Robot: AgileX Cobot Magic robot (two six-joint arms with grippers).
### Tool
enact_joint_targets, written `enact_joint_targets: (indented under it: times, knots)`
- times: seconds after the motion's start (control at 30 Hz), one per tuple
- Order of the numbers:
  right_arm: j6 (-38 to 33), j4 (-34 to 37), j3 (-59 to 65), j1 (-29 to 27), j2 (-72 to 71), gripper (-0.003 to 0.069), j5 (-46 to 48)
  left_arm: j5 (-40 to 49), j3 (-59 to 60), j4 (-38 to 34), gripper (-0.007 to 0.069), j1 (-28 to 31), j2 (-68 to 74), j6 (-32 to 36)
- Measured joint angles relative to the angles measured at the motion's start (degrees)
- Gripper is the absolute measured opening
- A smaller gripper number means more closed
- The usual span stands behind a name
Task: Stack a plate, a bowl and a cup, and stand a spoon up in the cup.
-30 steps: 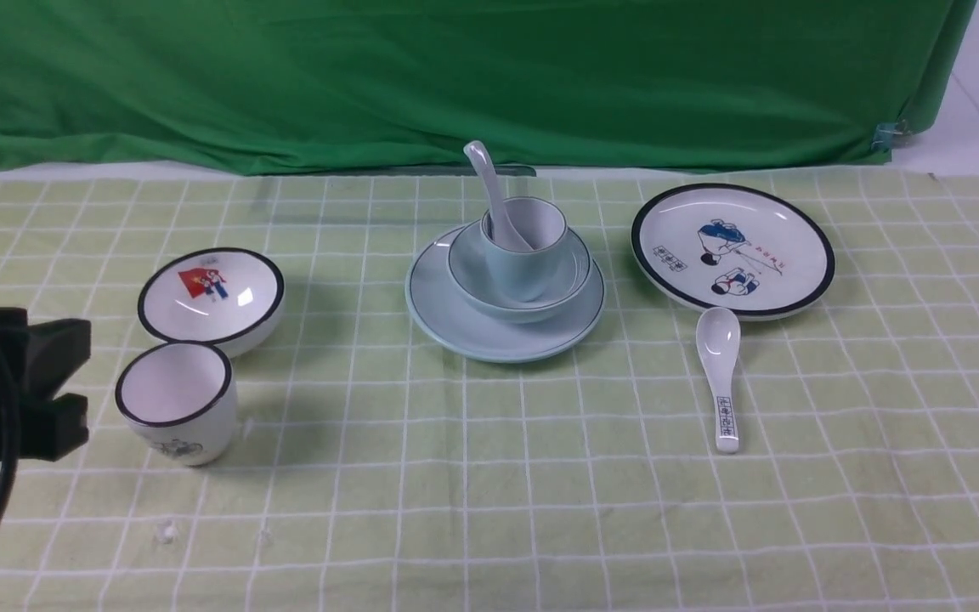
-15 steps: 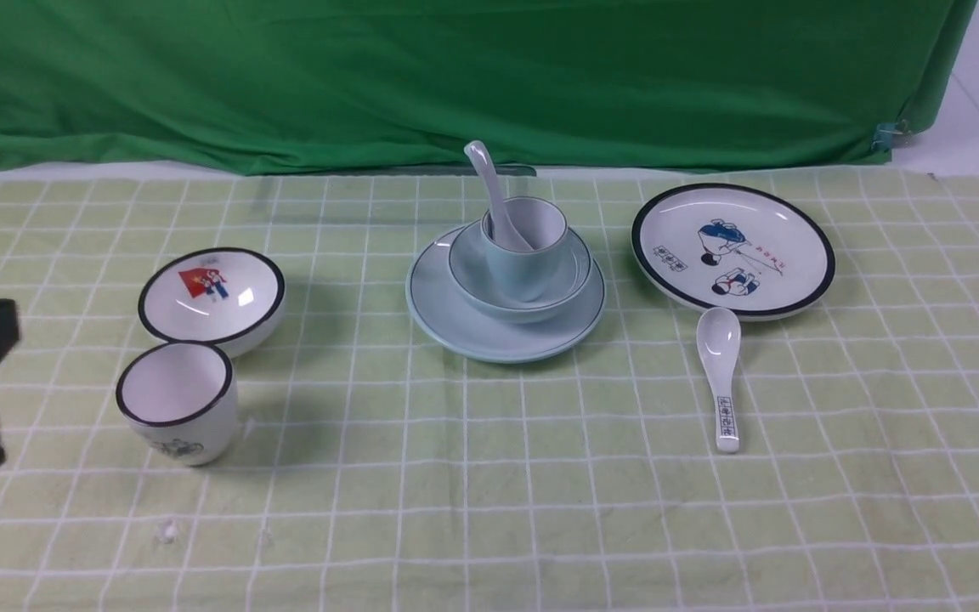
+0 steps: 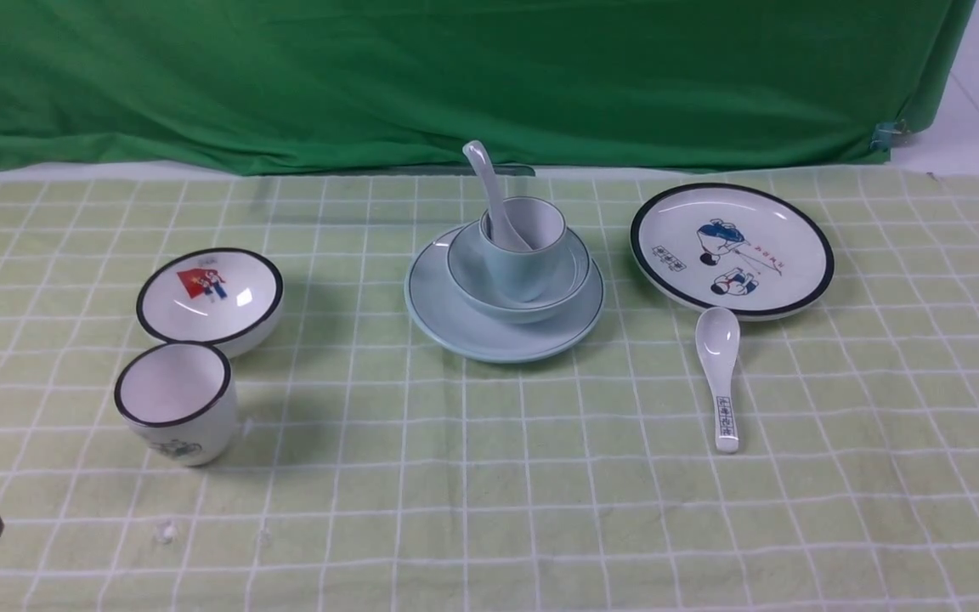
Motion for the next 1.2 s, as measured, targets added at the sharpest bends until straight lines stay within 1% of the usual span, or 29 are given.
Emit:
enact_joint_targets:
  times: [0.03, 0.1, 0.17, 1.2]
  knots:
    - [0.0, 0.0, 0.0, 0.0, 0.0, 0.0052, -0.1, 5.2, 0.1, -0.3, -0.0006, -0.1, -0.4, 0.0]
    - [0.0, 0.0, 0.0, 0.0, 0.0, 0.0057, 0.1, 8.5, 0.4, -0.3, -0.0029, -0.2, -0.4, 0.3]
    - [0.0, 0.0, 0.0, 0.0, 0.0, 0.0061, 0.1, 9.9, 0.5, -0.3, -0.0038, -0.2, -0.4, 0.5]
    - [0.0, 0.0, 0.0, 0.0, 0.0, 0.0124, 0.0, 10.3, 0.5, 0.2, -0.0038, -0.2, -0.4, 1.0]
